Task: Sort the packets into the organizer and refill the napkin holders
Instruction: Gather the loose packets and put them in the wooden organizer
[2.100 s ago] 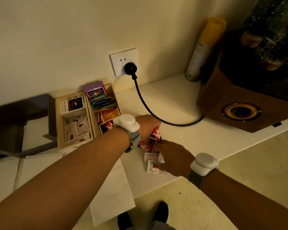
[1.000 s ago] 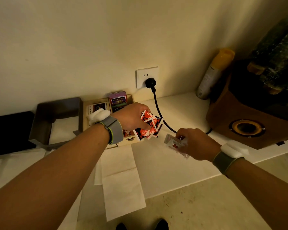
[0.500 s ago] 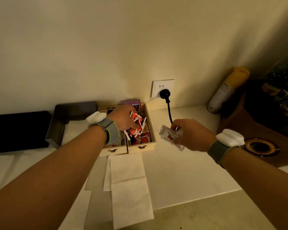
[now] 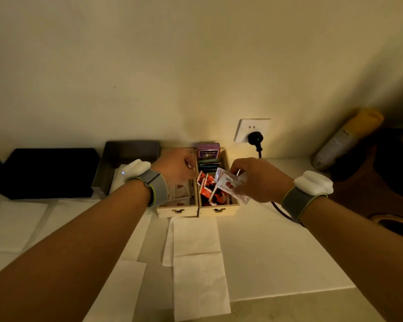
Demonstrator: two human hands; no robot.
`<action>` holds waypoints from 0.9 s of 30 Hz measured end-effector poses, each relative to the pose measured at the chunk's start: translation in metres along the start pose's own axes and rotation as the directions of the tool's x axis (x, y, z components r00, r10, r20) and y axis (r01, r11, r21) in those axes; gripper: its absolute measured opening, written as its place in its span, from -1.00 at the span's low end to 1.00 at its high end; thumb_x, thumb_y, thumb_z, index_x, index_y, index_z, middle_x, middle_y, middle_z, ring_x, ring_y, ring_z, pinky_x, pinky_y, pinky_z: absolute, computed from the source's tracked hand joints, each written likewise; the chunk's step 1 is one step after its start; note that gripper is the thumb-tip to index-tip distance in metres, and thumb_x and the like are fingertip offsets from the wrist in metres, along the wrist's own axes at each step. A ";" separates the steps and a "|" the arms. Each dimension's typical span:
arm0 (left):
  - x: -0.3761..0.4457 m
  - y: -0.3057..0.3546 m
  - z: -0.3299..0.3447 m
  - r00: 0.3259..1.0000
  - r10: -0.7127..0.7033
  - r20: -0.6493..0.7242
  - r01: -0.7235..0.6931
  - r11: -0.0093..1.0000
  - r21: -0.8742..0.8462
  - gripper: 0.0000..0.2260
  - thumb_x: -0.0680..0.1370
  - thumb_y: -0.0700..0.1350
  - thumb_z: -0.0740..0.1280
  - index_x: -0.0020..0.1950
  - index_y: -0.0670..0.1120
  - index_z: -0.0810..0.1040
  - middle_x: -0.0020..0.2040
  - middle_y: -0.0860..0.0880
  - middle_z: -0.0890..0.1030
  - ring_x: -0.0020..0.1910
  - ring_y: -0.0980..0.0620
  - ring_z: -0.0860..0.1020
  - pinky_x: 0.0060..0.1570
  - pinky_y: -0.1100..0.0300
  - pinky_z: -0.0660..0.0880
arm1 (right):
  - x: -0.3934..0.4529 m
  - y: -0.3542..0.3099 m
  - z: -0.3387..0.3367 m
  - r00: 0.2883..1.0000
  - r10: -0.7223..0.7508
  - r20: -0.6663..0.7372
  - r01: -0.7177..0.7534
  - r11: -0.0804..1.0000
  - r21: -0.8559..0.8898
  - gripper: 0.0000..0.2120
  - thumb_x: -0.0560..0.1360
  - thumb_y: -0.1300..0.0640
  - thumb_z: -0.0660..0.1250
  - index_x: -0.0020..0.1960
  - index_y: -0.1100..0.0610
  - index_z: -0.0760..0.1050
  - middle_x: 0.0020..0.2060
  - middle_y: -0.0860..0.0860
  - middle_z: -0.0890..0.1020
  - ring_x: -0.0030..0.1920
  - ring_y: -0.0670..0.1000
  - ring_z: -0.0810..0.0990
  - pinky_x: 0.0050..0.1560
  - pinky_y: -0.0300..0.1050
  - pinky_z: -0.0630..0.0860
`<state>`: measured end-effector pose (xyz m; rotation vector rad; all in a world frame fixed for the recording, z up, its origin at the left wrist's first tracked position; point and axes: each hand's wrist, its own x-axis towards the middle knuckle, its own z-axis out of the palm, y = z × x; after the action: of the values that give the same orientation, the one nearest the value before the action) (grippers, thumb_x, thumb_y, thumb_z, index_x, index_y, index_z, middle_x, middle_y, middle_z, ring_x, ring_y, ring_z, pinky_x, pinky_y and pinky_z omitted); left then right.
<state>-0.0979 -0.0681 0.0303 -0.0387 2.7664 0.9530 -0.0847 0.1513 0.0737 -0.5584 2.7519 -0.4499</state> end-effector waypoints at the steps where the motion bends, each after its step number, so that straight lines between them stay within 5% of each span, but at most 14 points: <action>1: -0.005 -0.005 -0.006 1.000 0.001 -0.001 -0.001 1.000 0.005 -0.87 0.38 0.01 0.47 -0.14 0.07 0.58 -0.17 0.06 0.63 -0.22 0.13 0.58 -0.31 0.28 0.47 | 0.004 -0.007 0.002 1.000 -0.008 -0.001 0.009 1.000 0.001 -0.69 0.39 0.08 0.44 0.11 0.04 0.50 0.08 0.04 0.59 -0.06 0.02 0.53 -0.07 -0.13 0.54; 8: -0.050 -0.054 -0.046 0.992 -0.118 -0.045 0.119 0.993 0.013 -0.88 0.40 0.03 0.47 -0.12 0.09 0.59 -0.21 0.14 0.61 -0.17 0.13 0.60 -0.12 0.15 0.58 | 0.039 -0.057 0.026 0.997 -0.074 0.011 0.074 0.997 -0.017 -0.72 0.35 0.11 0.46 0.04 0.06 0.51 0.00 0.03 0.60 -0.16 -0.03 0.48 -0.22 -0.28 0.39; 16: -0.100 -0.114 -0.060 0.970 -0.226 -0.084 0.231 0.972 0.051 -0.82 0.43 0.05 0.44 -0.01 0.05 0.59 -0.18 0.13 0.56 -0.14 0.12 0.56 -0.08 0.20 0.49 | 0.074 -0.096 0.062 0.997 -0.021 0.080 0.025 0.999 -0.046 -0.64 0.30 0.17 0.49 0.07 0.08 0.54 0.06 0.07 0.59 0.01 0.10 0.56 0.00 -0.04 0.57; 27: -0.115 -0.122 -0.035 0.983 -0.185 -0.016 0.185 0.982 0.036 -0.77 0.45 -0.01 0.44 0.08 -0.01 0.58 -0.04 0.01 0.60 -0.07 0.05 0.56 0.00 0.17 0.49 | 0.068 -0.095 0.068 0.991 -0.111 0.077 0.121 0.984 -0.134 -0.63 0.42 0.12 0.41 0.20 0.06 0.48 0.17 0.05 0.56 0.14 0.10 0.53 0.19 -0.05 0.48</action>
<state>0.0191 -0.1910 0.0074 -0.2915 2.7319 0.8556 -0.0899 0.0234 0.0308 -0.7574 2.7078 -0.2615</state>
